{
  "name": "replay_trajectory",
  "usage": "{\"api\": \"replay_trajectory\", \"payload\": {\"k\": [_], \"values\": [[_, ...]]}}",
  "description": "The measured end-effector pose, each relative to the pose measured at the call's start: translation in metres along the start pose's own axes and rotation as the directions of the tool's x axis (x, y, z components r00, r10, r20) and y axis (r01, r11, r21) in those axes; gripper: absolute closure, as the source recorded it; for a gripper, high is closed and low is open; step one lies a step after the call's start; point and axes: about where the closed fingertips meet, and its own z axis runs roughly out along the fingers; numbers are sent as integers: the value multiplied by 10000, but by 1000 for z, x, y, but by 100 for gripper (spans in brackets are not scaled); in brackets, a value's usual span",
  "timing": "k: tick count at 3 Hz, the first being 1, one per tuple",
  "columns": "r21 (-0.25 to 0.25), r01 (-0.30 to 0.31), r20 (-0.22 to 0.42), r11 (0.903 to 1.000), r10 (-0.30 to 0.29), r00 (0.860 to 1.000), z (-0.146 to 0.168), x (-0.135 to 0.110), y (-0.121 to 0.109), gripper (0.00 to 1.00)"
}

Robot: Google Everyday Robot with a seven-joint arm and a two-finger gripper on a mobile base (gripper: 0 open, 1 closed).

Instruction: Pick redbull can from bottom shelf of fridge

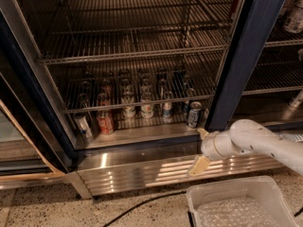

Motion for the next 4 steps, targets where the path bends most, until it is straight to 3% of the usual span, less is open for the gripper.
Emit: {"api": "replay_trajectory", "payload": {"k": [1, 2, 3, 4], "values": [[156, -145, 747, 9998, 133, 9971, 17, -7, -19, 0], [745, -327, 1899, 9967, 181, 9816, 25, -12, -44, 0], [1370, -548, 2909, 9890, 127, 9567, 28, -13, -59, 0], [1450, -609, 2943, 9876, 157, 9556, 32, -12, -51, 0]]}}
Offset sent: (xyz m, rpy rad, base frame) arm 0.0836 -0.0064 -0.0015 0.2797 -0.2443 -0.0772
